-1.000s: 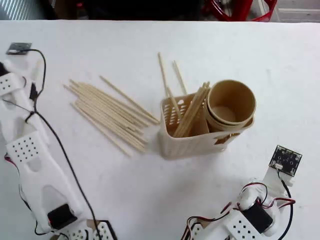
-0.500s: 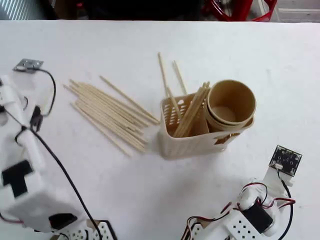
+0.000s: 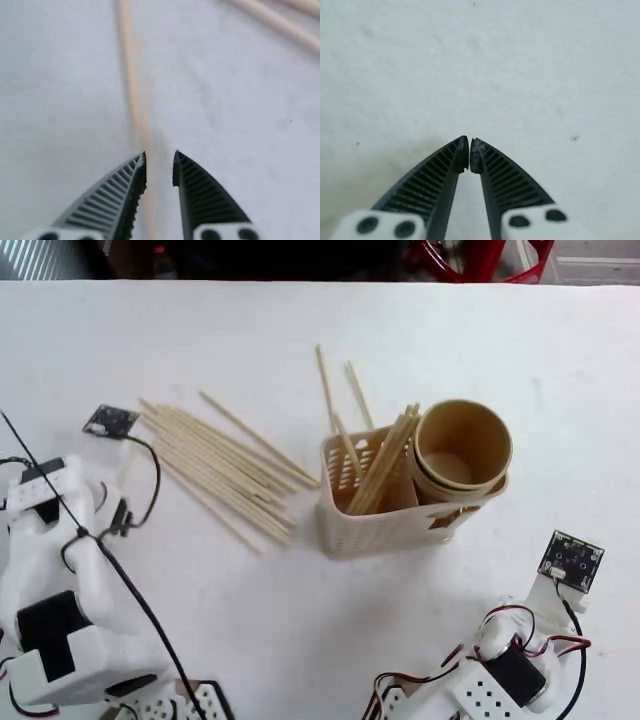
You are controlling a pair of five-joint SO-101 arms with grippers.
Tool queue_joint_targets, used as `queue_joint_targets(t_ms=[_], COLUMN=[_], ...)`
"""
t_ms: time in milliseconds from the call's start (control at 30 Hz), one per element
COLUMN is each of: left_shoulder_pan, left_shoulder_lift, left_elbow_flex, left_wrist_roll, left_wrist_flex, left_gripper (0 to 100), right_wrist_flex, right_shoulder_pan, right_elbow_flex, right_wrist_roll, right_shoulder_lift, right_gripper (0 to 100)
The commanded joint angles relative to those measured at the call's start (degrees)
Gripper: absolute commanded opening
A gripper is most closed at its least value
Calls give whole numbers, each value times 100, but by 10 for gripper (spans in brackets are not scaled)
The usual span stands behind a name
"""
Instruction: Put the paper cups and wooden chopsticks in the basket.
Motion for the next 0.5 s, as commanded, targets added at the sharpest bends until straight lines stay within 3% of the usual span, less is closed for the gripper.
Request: queue_joint_targets(t_ms=[0,267,467], left_shoulder_pan=[57,277,277], left_shoulder_lift=[-31,13,286], left_elbow_flex=[-343,-519,-554], left_wrist_roll=[-26,0,290], left_wrist_flex=[-79,-132,-844], left_gripper=[115,113,113], right_wrist_flex=[-57,-57,-57], right_shoulder_pan=[31,31,31], right_elbow_flex=[53,53,53], right_wrist_roll=[-18,-18,-18], right_shoulder_lift=[-48,-48,-48], right_gripper=[19,19,19])
